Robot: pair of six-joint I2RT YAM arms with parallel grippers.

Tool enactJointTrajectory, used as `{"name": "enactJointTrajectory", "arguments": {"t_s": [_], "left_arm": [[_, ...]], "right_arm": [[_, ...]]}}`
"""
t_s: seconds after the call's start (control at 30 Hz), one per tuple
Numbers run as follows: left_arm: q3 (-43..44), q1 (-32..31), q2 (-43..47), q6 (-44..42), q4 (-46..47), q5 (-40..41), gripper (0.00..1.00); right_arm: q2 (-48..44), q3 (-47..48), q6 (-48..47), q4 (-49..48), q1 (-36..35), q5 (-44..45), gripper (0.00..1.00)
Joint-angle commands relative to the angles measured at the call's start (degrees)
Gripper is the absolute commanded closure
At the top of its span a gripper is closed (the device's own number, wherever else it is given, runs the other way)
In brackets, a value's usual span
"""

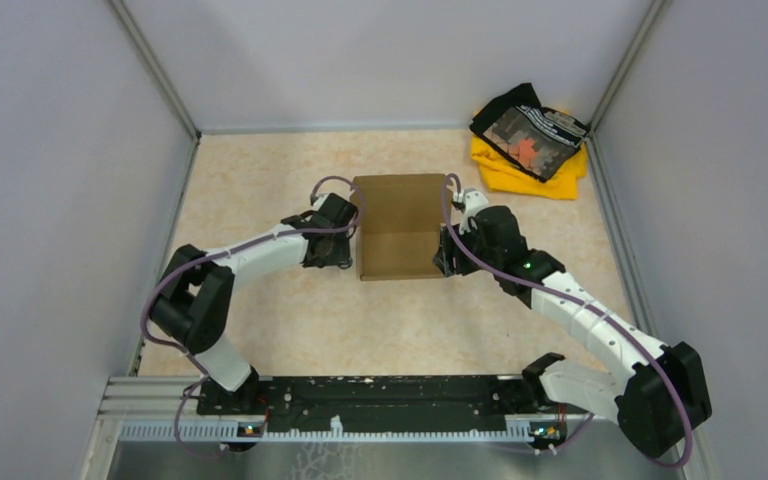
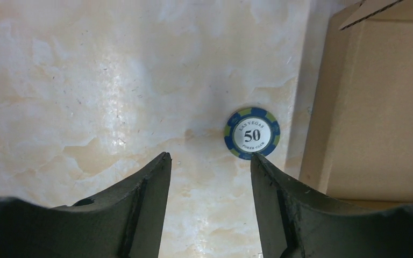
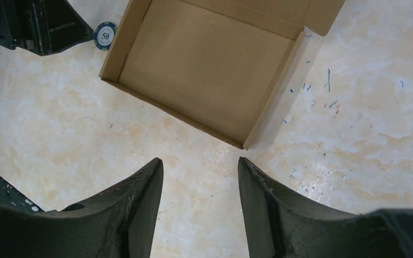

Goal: Fold the paper box

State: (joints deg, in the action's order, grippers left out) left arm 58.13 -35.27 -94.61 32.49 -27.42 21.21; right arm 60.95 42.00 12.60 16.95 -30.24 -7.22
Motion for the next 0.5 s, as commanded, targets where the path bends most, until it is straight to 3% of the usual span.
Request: {"name": "enactJointTrajectory", "arguments": {"t_s": [0.0,0.47], "left_arm": [[3.1,-0.5,-2.2,-0.3,0.8,-1.0,0.35],[3.5,-1.4,-5.9,1.7,3.6,-1.8,0.28]], "right_arm": [[-0.2,1.1,-0.4,-1.9,-0.2,-0.3,0.47],[0.1,0.5,-0.1,-2.4,-0.2,-0.3,0.46]]}}
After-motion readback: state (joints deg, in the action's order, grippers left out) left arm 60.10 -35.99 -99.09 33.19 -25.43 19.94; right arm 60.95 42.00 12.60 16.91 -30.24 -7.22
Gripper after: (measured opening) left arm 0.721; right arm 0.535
